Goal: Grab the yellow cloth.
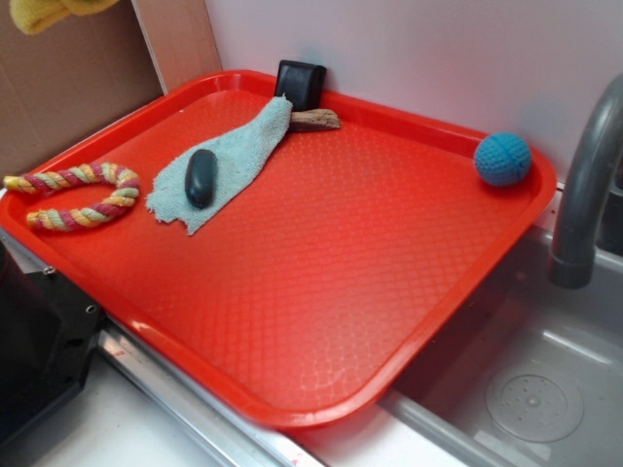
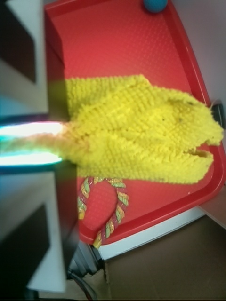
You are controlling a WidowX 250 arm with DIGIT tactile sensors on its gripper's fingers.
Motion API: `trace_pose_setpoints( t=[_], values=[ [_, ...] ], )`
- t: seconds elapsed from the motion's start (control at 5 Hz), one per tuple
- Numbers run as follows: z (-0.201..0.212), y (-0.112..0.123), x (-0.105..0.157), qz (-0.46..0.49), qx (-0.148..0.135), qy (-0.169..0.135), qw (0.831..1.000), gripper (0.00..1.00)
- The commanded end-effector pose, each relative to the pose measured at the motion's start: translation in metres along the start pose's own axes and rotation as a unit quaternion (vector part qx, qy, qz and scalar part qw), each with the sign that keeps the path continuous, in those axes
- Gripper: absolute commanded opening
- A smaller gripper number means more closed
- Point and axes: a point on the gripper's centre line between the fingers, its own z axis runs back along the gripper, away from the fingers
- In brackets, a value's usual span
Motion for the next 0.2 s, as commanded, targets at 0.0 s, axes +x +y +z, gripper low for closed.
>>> trace_pose_setpoints(
  t=[0.0],
  values=[
    [0.0059, -0.0018, -0.0126, -0.001, -0.007, -0.022, 1.000, 0.00]
  ],
)
